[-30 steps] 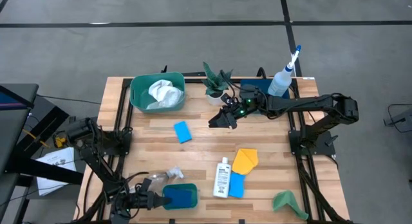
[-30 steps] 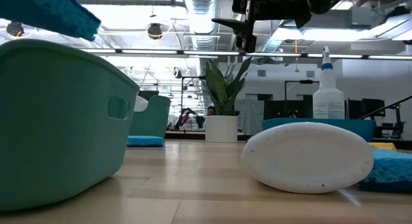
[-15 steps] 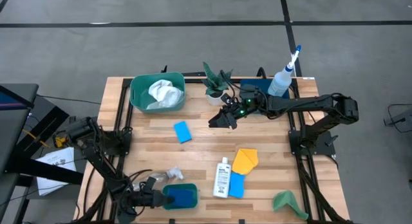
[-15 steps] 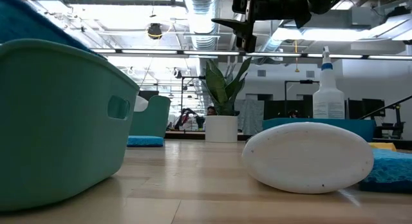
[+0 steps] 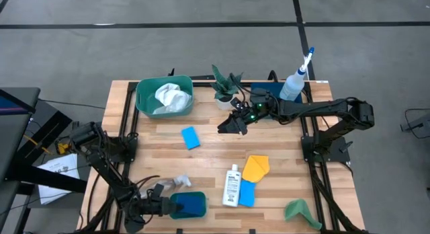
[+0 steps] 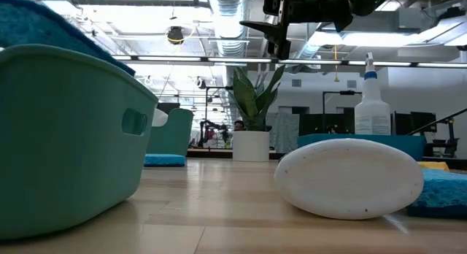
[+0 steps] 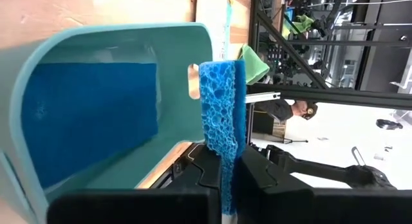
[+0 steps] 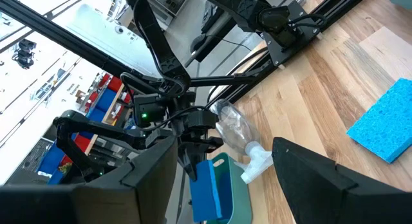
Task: Pick & Place Kitchen Items
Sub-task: Put the blue sponge into the bottom green bin
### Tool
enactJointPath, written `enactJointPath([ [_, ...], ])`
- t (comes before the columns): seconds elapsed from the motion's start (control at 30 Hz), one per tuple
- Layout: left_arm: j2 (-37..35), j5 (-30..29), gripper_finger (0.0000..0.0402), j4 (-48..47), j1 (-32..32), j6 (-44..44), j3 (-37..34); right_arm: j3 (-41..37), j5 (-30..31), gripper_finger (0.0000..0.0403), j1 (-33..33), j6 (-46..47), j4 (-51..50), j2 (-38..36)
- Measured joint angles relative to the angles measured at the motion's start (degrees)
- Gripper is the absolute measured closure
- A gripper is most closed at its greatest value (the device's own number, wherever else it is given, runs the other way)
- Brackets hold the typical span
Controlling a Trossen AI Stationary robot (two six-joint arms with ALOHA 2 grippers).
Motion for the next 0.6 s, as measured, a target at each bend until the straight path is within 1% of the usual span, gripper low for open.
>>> enactJointPath([
  [0.37,-0.02,0.17,0.0331,0.28,-0.24,0.00,0.00,0.00,-0.15,0.0159,-0.01,0.02,0.02,0.00],
  [0.6,-0.02,5.69,0.0311,1.03,-0.25,0.00,-0.01,0.00,-0.15,0.0159,0.02,-0.02,0.02,0.00],
])
